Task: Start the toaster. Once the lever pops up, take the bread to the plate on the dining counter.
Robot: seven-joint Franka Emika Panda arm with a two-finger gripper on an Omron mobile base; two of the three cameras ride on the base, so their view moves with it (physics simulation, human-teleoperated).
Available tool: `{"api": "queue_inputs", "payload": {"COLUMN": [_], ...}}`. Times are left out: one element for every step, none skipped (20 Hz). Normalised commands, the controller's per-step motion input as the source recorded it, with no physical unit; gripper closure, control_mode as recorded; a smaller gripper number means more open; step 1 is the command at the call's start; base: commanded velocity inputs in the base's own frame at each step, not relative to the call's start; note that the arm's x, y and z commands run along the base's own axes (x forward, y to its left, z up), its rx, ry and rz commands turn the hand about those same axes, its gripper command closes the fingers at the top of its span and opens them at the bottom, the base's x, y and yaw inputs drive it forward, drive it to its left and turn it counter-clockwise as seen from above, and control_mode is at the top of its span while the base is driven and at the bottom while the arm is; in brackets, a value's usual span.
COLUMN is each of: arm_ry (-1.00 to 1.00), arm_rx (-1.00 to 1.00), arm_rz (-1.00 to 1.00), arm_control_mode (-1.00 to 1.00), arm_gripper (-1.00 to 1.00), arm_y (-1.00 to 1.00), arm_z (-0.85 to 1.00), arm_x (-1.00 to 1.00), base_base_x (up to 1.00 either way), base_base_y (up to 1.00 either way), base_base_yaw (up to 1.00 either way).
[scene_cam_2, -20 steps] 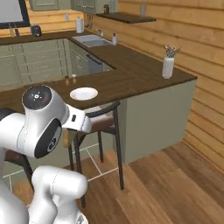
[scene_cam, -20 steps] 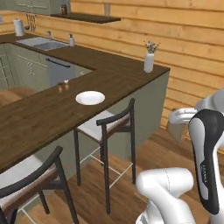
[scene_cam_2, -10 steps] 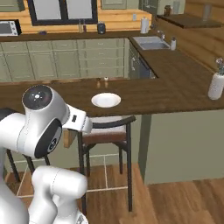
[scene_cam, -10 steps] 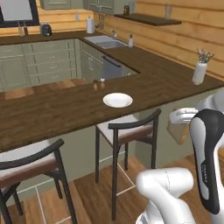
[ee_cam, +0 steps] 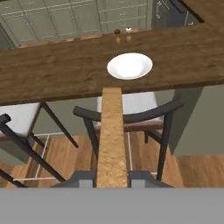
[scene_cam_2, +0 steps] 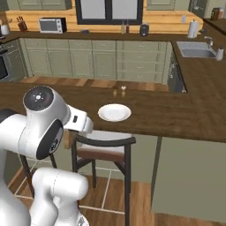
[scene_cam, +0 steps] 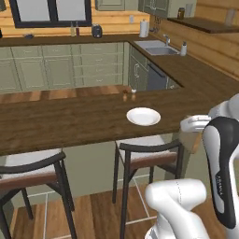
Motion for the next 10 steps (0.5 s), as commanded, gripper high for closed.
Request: {"api": "queue_inputs", "payload": {"arm_ry": [0.00, 0.00, 0.00, 0.00, 0.00, 0.00, 0.00, 0.00, 0.00, 0.00], "arm_rx": [0.00, 0.00, 0.00, 0.00, 0.00, 0.00, 0.00, 0.00, 0.00, 0.00], "arm_rz": [0.00, 0.00, 0.00, 0.00, 0.00, 0.00, 0.00, 0.00, 0.00, 0.00], "arm_control_mode": [1.00, 1.00, 1.00, 1.00, 1.00, 1.00, 1.00, 1.00, 1.00, 1.00], "arm_gripper": [1.00, 1.00, 1.00, 1.00, 1.00, 1.00, 1.00, 1.00, 1.00, 1.00], "arm_y": [0.00, 0.00, 0.00, 0.00, 0.00, 0.00, 0.00, 0.00, 0.00, 0.00], "arm_z": [0.00, 0.00, 0.00, 0.00, 0.00, 0.00, 0.00, 0.00, 0.00, 0.00], "arm_x": [0.00, 0.00, 0.00, 0.00, 0.00, 0.00, 0.00, 0.00, 0.00, 0.00], "base_base_x": [0.94, 1.00, 1.00, 1.00, 1.00, 0.99, 0.96, 0.91, 0.89, 0.86], "base_base_y": [-0.34, -0.23, -0.14, -0.09, -0.09, -0.04, -0.02, 0.00, -0.04, -0.13], "base_base_yaw": [0.24, 0.16, 0.11, 0.07, 0.04, 0.00, 0.00, 0.00, 0.00, 0.00]}}
